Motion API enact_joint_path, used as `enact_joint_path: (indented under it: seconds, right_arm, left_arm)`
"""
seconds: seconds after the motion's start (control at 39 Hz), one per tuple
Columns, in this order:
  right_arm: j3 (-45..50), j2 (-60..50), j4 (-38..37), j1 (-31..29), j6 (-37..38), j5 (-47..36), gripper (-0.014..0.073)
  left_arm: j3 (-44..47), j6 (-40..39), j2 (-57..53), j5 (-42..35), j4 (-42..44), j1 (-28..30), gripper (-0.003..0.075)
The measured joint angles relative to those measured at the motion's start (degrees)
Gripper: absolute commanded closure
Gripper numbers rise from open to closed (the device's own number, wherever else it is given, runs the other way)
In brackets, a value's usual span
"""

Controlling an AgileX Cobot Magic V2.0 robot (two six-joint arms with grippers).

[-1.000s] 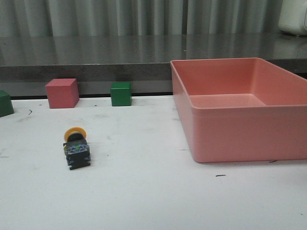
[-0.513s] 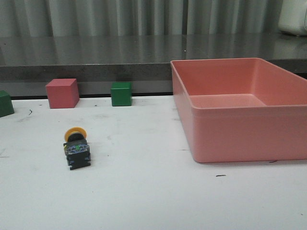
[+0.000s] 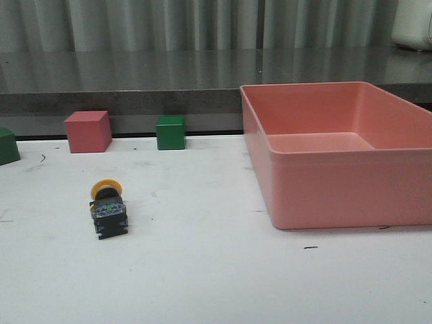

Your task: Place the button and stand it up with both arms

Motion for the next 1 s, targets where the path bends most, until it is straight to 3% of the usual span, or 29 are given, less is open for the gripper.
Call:
enact_joint_path:
  seconds: [0.44, 1.0]
  right_arm:
    - [0.0, -0.5, 0.0, 0.0, 0.0, -0.2, 0.0664]
    - [0.0, -0.5, 0.0, 0.0, 0.0, -0.2, 0.0664]
  left_arm:
    - [-0.9, 0.0, 4.7, 0.6, -0.6, -1.1, 0.0041]
    - [-13.6, 0.0, 34.3, 4.3, -0.8, -25.7, 0.0041]
